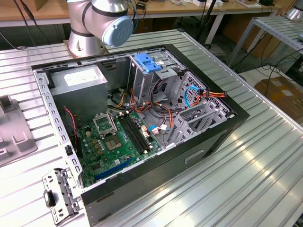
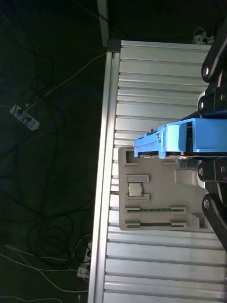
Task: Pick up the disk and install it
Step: 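Pick up the disk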
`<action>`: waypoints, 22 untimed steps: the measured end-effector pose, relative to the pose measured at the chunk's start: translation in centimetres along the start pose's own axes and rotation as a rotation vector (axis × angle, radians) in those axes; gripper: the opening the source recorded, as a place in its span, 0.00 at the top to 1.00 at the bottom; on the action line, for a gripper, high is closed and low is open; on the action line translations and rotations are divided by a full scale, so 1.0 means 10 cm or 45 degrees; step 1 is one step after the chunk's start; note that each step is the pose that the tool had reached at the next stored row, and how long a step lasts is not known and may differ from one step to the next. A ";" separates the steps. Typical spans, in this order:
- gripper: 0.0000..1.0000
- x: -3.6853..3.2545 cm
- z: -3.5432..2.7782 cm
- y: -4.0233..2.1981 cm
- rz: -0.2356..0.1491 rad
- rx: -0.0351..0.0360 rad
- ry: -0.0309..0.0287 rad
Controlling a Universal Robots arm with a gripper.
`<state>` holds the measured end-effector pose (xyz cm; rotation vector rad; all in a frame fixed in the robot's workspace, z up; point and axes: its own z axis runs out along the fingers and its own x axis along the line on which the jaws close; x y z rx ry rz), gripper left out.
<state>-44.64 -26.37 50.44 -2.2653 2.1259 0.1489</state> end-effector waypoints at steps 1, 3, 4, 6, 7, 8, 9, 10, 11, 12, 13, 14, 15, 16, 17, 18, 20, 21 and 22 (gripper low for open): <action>0.63 0.001 -0.001 -0.018 0.000 0.0000 0.0000; 0.63 0.002 -0.002 -0.043 0.000 0.0000 0.0000; 0.63 0.003 -0.002 -0.052 0.000 0.0000 0.0000; 0.63 0.005 -0.004 -0.076 0.000 0.0000 0.0000; 0.63 0.005 -0.004 -0.084 0.000 0.0001 0.0000; 0.63 0.006 -0.004 -0.092 0.000 0.0000 0.0000; 0.63 0.006 -0.005 -0.100 0.000 0.0000 0.0000; 0.63 0.006 -0.005 -0.109 0.000 0.0000 -0.0001; 0.63 0.007 -0.005 -0.119 0.000 0.0001 -0.0001; 0.63 0.008 -0.006 -0.128 0.000 0.0000 0.0000; 0.63 0.008 -0.007 -0.138 0.000 0.0000 -0.0001; 0.63 0.009 -0.007 -0.149 0.000 0.0000 0.0000; 0.63 0.010 -0.008 -0.158 0.000 -0.0001 0.0000; 0.63 0.010 -0.008 -0.168 0.000 0.0000 0.0000; 0.63 0.011 -0.009 -0.180 0.000 0.0000 0.0000; 0.63 0.012 -0.009 -0.191 0.000 0.0000 0.0000; 0.63 0.013 -0.011 -0.221 0.000 0.0001 0.0000; 0.63 0.014 -0.011 -0.231 0.000 0.0001 0.0000; 0.63 0.015 -0.012 -0.246 0.000 0.0000 0.0000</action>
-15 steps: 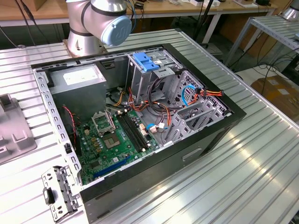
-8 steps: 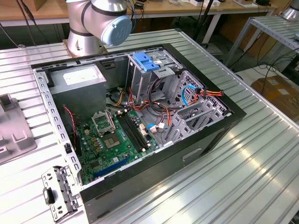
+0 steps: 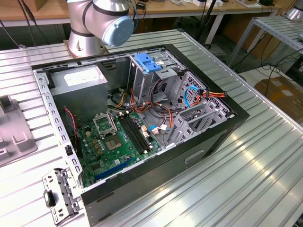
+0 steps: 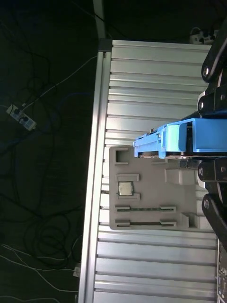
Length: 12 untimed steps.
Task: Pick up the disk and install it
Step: 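Pick up the disk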
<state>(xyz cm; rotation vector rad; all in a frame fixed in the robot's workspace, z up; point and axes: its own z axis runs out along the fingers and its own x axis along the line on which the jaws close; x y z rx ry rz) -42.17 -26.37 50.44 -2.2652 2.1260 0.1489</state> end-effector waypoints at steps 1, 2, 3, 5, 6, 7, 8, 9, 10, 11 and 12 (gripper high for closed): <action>0.63 0.001 -0.001 -0.017 0.000 0.0001 0.0000; 0.63 0.002 -0.001 -0.025 0.000 0.0000 0.0000; 0.63 0.002 -0.002 -0.033 0.000 0.0000 0.0000; 0.63 0.003 -0.002 -0.051 0.000 0.0000 0.0000; 0.63 0.004 -0.003 -0.063 0.000 -0.0001 0.0000; 0.63 0.004 -0.004 -0.071 0.000 -0.0001 0.0000; 0.63 0.005 -0.004 -0.085 0.000 0.0000 0.0000; 0.63 0.006 -0.005 -0.093 0.000 -0.0001 0.0000; 0.63 0.006 -0.005 -0.101 0.000 0.0000 0.0000; 0.63 0.007 -0.006 -0.111 0.000 0.0000 0.0000; 0.63 0.007 -0.006 -0.119 0.000 0.0000 0.0000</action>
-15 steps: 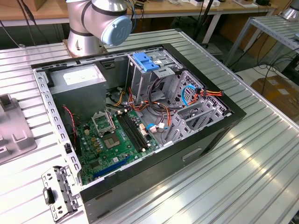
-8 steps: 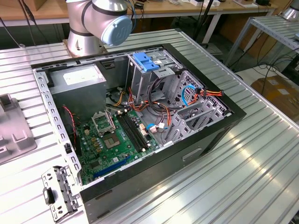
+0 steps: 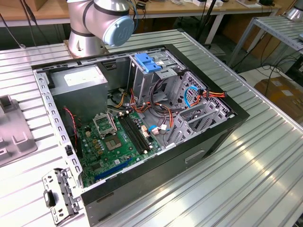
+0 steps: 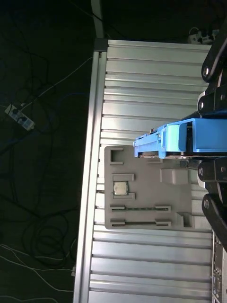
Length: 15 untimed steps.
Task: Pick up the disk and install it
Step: 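Pick up the disk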
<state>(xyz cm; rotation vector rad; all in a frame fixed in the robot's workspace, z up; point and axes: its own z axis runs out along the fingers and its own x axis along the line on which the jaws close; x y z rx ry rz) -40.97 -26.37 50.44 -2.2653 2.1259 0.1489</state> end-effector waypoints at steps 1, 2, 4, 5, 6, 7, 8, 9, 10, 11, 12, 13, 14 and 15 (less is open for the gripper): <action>0.63 0.001 -0.001 -0.016 0.000 0.0000 0.0000; 0.63 0.002 -0.001 -0.026 0.000 0.0000 0.0000; 0.63 0.003 -0.003 -0.057 0.000 0.0001 0.0000; 0.63 0.004 -0.003 -0.072 0.000 0.0000 0.0000; 0.63 0.005 -0.003 -0.081 0.000 0.0002 0.0000; 0.63 0.006 -0.005 -0.095 0.000 0.0000 0.0000; 0.63 0.006 -0.005 -0.107 0.000 0.0000 0.0000; 0.63 0.007 -0.005 -0.117 0.000 0.0001 0.0000; 0.63 0.008 -0.006 -0.129 0.000 0.0000 0.0000; 0.63 0.008 -0.007 -0.138 0.000 0.0000 0.0000; 0.63 0.009 -0.007 -0.148 0.000 0.0000 0.0000; 0.63 0.010 -0.008 -0.158 0.000 -0.0001 0.0000; 0.63 0.010 -0.008 -0.171 0.000 0.0000 0.0000; 0.63 0.011 -0.009 -0.181 0.000 0.0001 0.0000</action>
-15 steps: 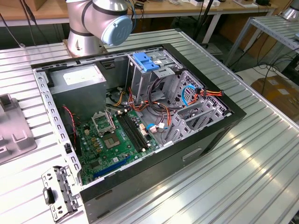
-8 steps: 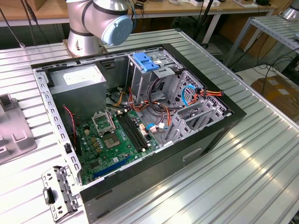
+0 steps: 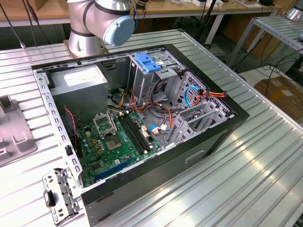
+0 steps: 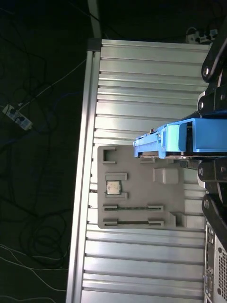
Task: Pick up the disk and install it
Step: 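Pick up the disk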
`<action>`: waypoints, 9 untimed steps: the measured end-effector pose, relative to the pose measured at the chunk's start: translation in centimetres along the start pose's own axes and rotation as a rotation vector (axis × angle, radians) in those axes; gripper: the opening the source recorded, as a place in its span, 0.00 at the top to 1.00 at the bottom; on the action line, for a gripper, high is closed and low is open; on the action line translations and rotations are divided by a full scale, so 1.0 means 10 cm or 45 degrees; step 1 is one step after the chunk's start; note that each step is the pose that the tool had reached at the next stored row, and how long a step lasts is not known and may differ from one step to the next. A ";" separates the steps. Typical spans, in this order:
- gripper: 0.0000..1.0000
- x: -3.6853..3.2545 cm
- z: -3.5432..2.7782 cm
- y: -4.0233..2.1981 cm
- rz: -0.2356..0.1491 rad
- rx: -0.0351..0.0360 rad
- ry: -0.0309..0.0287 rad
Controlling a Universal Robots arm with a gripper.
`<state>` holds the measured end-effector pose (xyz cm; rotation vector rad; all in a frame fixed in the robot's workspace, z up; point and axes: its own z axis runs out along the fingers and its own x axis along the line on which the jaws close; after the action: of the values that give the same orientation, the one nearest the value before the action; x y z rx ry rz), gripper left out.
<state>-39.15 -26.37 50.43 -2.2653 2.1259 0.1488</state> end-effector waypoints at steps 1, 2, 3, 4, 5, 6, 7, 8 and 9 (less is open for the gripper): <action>0.63 0.001 -0.001 -0.016 0.000 -0.0001 0.0000; 0.63 0.002 -0.001 -0.030 0.000 0.0001 0.0000; 0.63 0.002 -0.002 -0.042 0.000 -0.0001 0.0000; 0.63 0.004 -0.003 -0.063 0.000 0.0000 0.0000; 0.63 0.005 -0.004 -0.080 0.000 0.0000 0.0000; 0.63 0.005 -0.005 -0.093 0.000 -0.0001 0.0000; 0.63 0.006 -0.005 -0.103 0.000 0.0000 0.0000; 0.63 0.007 -0.006 -0.116 0.000 0.0000 0.0000; 0.63 0.007 -0.006 -0.126 0.000 0.0000 0.0000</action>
<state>-37.89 -26.37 50.44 -2.2652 2.1260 0.1489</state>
